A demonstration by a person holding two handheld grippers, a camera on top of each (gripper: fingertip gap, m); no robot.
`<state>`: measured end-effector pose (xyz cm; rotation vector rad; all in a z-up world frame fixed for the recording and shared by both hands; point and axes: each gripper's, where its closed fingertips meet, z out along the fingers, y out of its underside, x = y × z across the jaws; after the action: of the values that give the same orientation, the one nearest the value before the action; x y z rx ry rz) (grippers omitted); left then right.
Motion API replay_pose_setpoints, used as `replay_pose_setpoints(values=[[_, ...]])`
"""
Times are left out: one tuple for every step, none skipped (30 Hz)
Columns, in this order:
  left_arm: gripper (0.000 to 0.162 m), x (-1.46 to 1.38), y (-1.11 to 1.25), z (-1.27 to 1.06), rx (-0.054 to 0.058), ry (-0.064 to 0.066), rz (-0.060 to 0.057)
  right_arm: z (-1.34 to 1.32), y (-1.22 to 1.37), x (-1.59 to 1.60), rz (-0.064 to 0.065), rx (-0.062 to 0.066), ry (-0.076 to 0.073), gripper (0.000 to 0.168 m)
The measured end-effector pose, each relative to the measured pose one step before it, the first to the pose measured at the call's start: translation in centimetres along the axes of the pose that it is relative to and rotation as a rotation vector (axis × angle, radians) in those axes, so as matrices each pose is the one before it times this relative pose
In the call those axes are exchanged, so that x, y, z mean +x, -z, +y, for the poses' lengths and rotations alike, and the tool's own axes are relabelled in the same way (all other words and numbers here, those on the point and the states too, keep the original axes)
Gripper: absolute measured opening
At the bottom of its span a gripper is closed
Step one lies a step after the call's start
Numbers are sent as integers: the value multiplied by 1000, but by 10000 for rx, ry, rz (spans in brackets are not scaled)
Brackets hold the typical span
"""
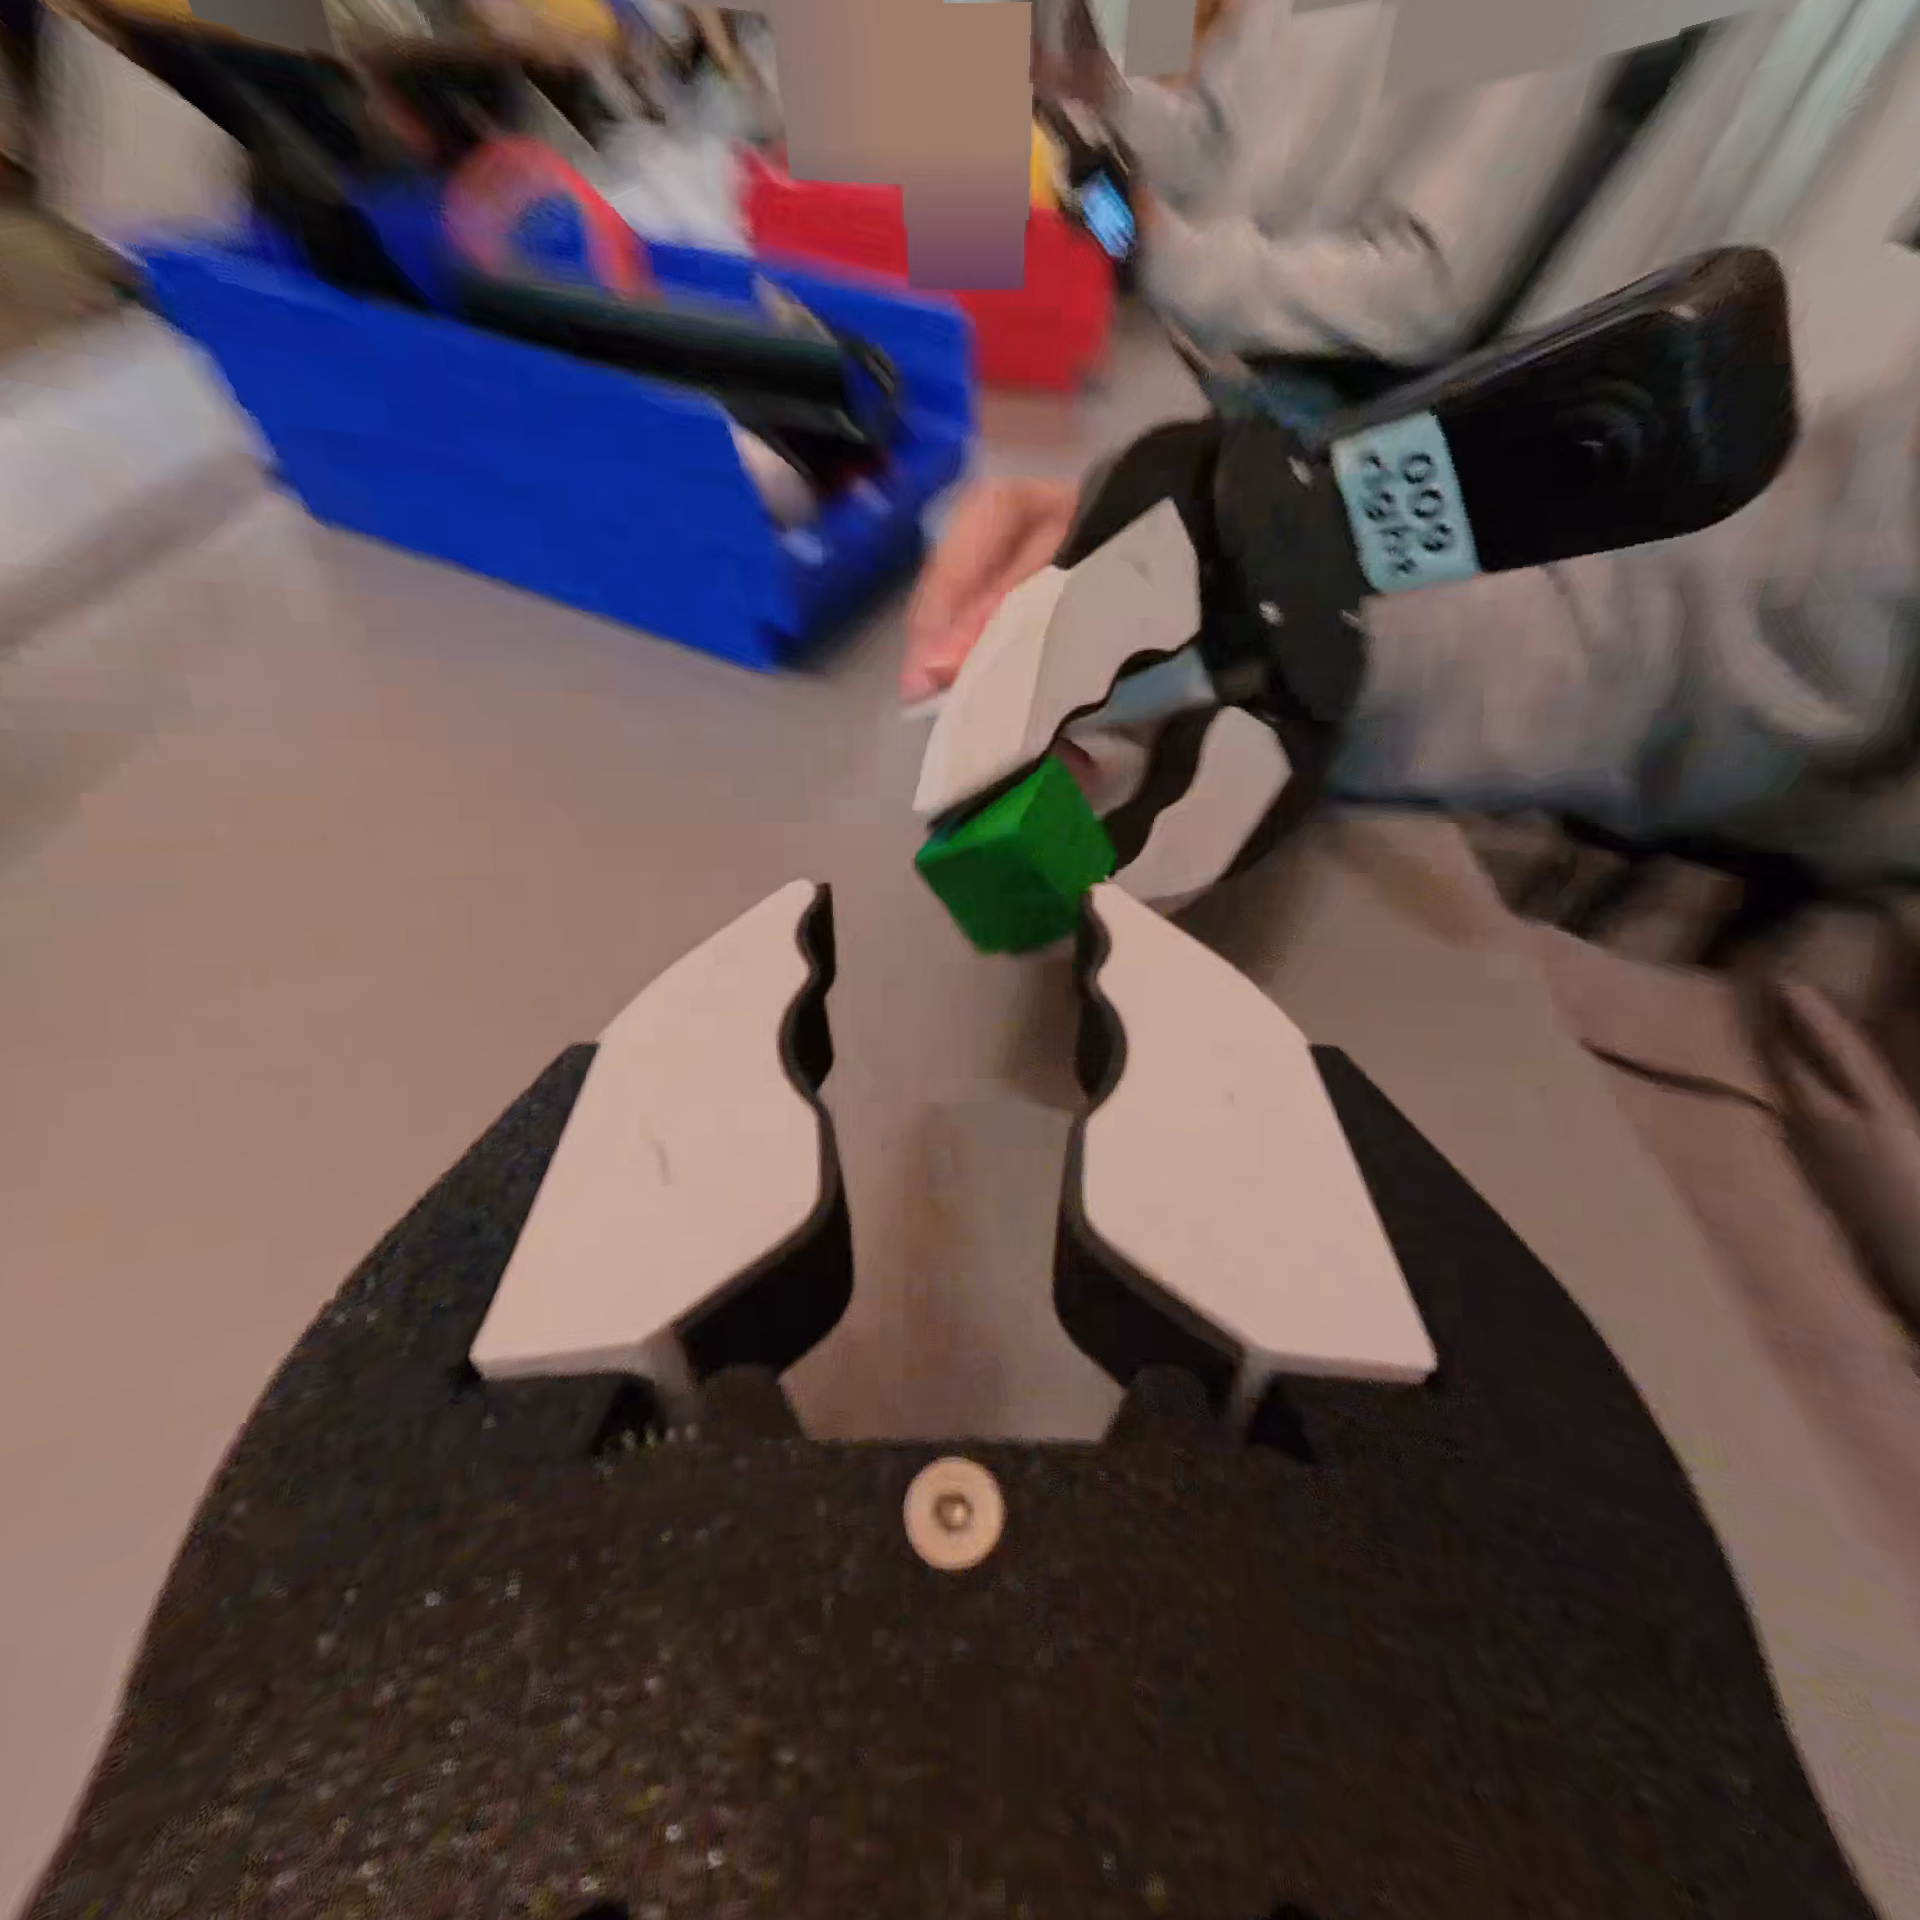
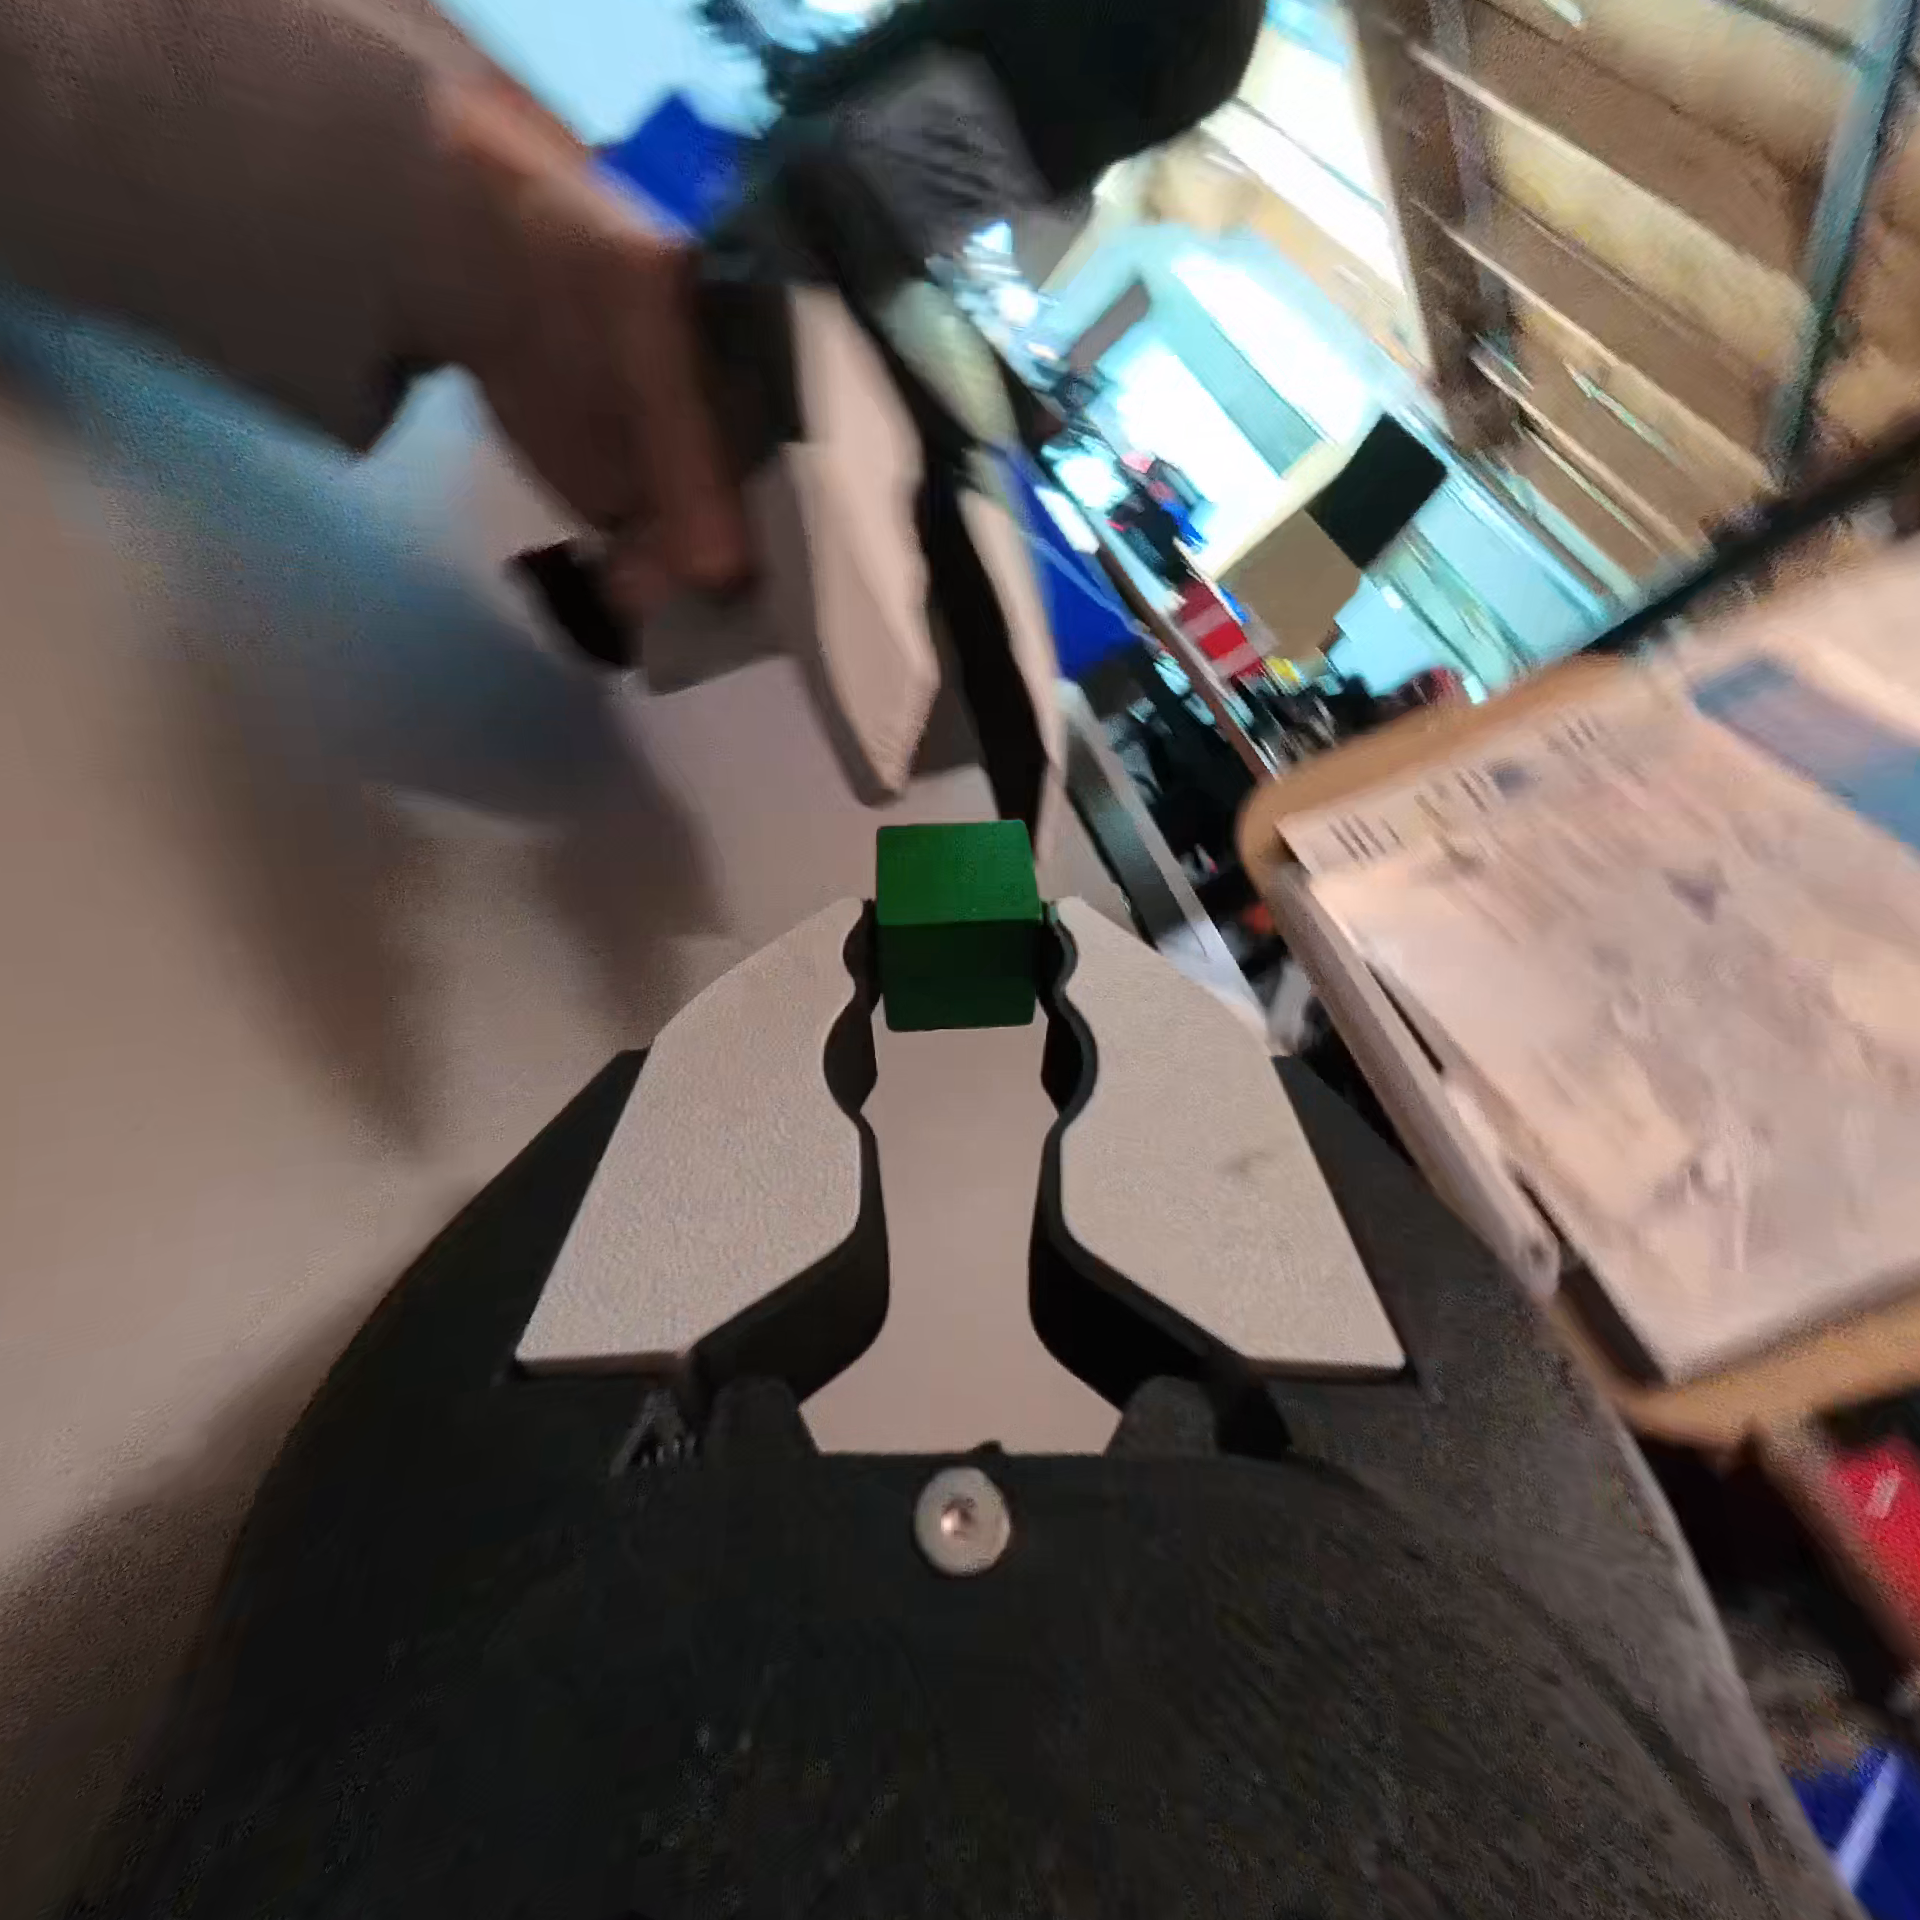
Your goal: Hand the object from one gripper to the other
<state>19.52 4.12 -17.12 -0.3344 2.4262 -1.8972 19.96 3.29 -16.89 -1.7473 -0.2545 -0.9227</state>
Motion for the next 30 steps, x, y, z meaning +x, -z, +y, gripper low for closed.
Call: replay_pose_setpoints(values=[[48, -1201, 354, -1045, 681, -342, -981, 575, 418, 2067, 760, -113, -1062, 29], [50, -1196, 254, -670, 476, -321, -971, 680, 421, 2082, 734, -199, -976, 28], [50, -1405, 153, -238, 231, -332, -1102, 673, 434, 2014, 659, -240, -860, 28], [50, -1538, 54, 194, 3, -358, -1211, 575, 433, 2001, 652, -219, -760, 29], [49, -1229, -104, 522, -129, -382, -1028, 499, 426, 1975, 634, -247, -673, 28], [49, -697, -224, 744, -211, -370, -693, 314, 427, 1887, 579, -181, -544, 28], [49, -356, -309, 790, -271, -366, -481, 222, 423, 1792, 519, -169, -418, 28], [48, -283, -315, 800, -303, -371, -456, 346, 399, 1847, 519, -298, -325, 28], [48, -178, -280, 648, -274, -389, -370, 216, 393, 1934, 542, -289, -215, 28], [48, -70, -192, 314, -178, -403, -274, 201, 323, 1909, 438, -391, -19, 29], [48, -135, -67, 91, -90, -376, -315, 422, 201, 1997, 419, -661, 115, 29], [48, -246, 3, 77, -87, -264, -391, 271, 150, 2260, 566, -554, 135, 29], [47, -165, 10, 38, -92, -196, -283, 38, 33, 2326, 585, -351, 170, 28], [47, -13, 11, 8, -58, -154, -116, 352, -253, 2275, 522, -531, 193, 29], [47, 100, -27, 48, -64, -100, -13, 766, -488, 2116, 428, -793, 161, 29], [46, 35, -54, 115, -94, -30, -31, 667, -599, 1795, 296, -693, 155, 29], [45, 50, -59, 116, -89, -14, 0, 541, -702, 1539, 230, -528, 110, 29], [45, 109, -56, 76, -67, -41, 57, 675, -741, 1265, 141, -600, 63, 28], [45, 1, -32, 51, -47, -34, -7, 688, -754, 1056, 107, -588, 95, 29], [44, -62, 1, 52, -41, -16, -47, 606, -759, 905, 94, -481, 61, 29], [44, -3, -3, 33, -30, -2, 13, 661, -733, 588, -15, -468, -33, 29], [44, -30, -9, 32, -19, 26, 11, 674, -706, 228, -144, -457, -58, 29], [44, -100, -9, 56, -25, 50, -32, 496, -632, 129, -89, -297, -76, 32], [44, -77, -20, 66, -25, 55, -18, 248, -416, 224, 147, -102, -92, 45], [44, -30, -24, 58, -20, 54, 20, 186, -120, 150, 302, -69, 24, 55], [44, -24, -26, 55, -22, 51, 20, 80, 184, -19, 375, -38, 223, 57], [44, -72, -25, 61, -33, 50, -9, -215, 439, -167, 462, 129, 335, 59], [44, -54, -11, 60, -41, 35, -5, -471, 659, -276, 524, 228, 379, 59], [44, -70, -3, 70, -43, 22, -17, -677, 854, -476, 464, 248, 419, 58], [44, -72, 1, 50, -39, 19, -23, -877, 998, -847, 249, 285, 422, 61]])
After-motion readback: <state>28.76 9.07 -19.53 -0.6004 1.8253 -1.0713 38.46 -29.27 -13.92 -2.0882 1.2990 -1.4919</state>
